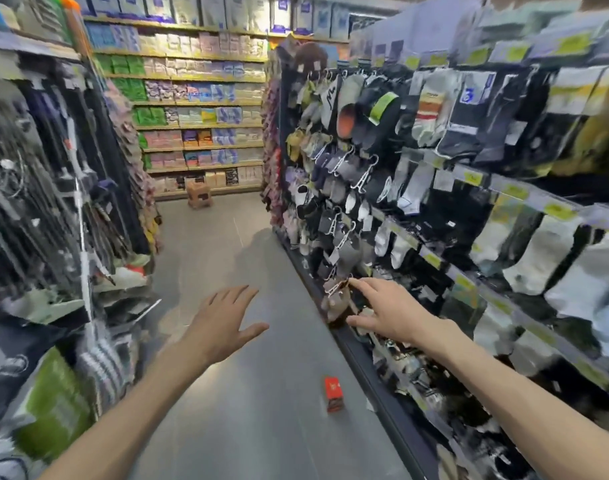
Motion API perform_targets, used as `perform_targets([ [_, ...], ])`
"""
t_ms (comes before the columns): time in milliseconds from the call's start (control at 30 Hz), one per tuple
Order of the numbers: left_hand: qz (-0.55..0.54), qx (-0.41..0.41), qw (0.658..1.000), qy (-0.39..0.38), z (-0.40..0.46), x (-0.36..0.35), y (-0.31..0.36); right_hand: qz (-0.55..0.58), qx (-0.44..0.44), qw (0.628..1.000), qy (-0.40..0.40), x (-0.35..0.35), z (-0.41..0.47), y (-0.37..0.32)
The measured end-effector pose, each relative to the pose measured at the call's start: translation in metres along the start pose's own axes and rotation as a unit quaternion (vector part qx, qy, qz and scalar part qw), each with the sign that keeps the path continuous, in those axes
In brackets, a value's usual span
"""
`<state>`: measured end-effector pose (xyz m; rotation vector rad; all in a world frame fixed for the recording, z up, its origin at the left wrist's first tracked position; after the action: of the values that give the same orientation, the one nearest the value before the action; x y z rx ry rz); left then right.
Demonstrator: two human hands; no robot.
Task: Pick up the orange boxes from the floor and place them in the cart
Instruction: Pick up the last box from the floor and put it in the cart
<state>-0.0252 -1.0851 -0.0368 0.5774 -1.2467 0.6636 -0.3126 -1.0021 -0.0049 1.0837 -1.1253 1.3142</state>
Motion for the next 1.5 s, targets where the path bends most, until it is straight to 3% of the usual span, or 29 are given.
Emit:
perform_targets([
  [500,-0.058,-0.091,0.991,-0.073,0.277,-0.151,-0.117,0.035,-0.112,0.989,-0.087,-0.154,0.251,0.112],
  [833,-0.114,-0.116,0.973,-0.162,0.415,-0.331,-0.178,0.042,-0.202,0.964,-0.167,-0.32,0.351,0.16],
  [1100,-0.152,-0.12,0.958,-0.211,0.46,-0.513,-0.205,0.079,-0.301,0.915,-0.258,-0.504,0.376,0.198],
  [1500,-0.214,-0.087,0.938,-0.259,0.393,-0.864,-0.221,0.132,-0.43,0.835,-0.317,-0.896,0.286,0.236],
])
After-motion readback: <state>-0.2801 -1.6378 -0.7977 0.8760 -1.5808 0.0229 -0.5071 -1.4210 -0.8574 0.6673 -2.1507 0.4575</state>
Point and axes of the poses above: each hand's wrist, its own z-axis towards the middle knuckle, its own x-axis out of the back of the hand, y = z × x, the point moved 8 cm from there along z, towards the middle knuckle, and after that the axes turned 7 degrees about -x, right-handed, at the moved point
